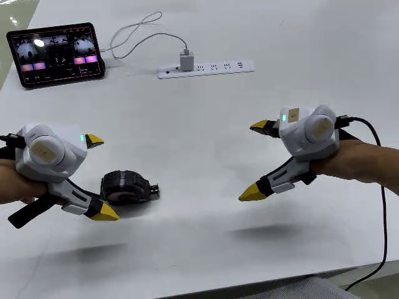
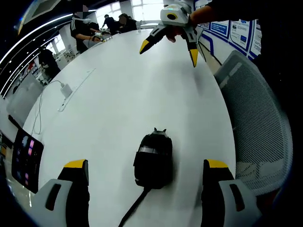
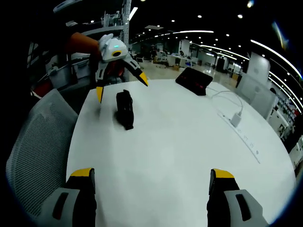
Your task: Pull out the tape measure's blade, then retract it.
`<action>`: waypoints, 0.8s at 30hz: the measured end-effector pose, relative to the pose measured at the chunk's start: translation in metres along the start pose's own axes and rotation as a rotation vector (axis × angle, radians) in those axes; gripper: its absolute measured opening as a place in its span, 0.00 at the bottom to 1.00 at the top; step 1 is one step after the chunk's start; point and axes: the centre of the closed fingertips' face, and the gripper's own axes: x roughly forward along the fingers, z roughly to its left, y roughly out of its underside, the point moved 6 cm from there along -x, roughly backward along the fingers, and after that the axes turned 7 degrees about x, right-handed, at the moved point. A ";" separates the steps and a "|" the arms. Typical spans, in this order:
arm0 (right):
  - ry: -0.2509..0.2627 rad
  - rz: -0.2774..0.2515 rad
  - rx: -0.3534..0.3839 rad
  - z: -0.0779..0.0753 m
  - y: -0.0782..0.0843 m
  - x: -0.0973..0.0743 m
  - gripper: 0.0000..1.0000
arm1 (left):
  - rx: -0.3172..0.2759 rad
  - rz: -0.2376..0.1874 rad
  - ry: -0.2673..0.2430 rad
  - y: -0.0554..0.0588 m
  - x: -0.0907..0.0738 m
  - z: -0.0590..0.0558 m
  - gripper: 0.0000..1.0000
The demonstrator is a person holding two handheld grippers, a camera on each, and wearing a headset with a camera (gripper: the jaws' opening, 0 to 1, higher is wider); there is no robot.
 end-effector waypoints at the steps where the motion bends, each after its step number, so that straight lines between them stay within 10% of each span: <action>1: -0.005 0.004 -0.002 0.000 -0.001 0.003 0.99 | -0.005 0.002 0.005 -0.001 0.002 0.000 0.97; 5: -0.026 0.024 -0.005 0.004 -0.006 0.016 0.99 | 0.079 0.060 0.012 0.001 0.009 0.001 0.89; 12: -0.028 -0.006 -0.037 0.002 -0.018 0.036 0.99 | 0.007 0.040 0.058 -0.003 0.019 -0.003 0.86; 24: -0.081 -0.043 -0.080 0.011 -0.039 0.065 0.99 | 0.011 0.052 0.092 -0.007 0.028 -0.004 0.52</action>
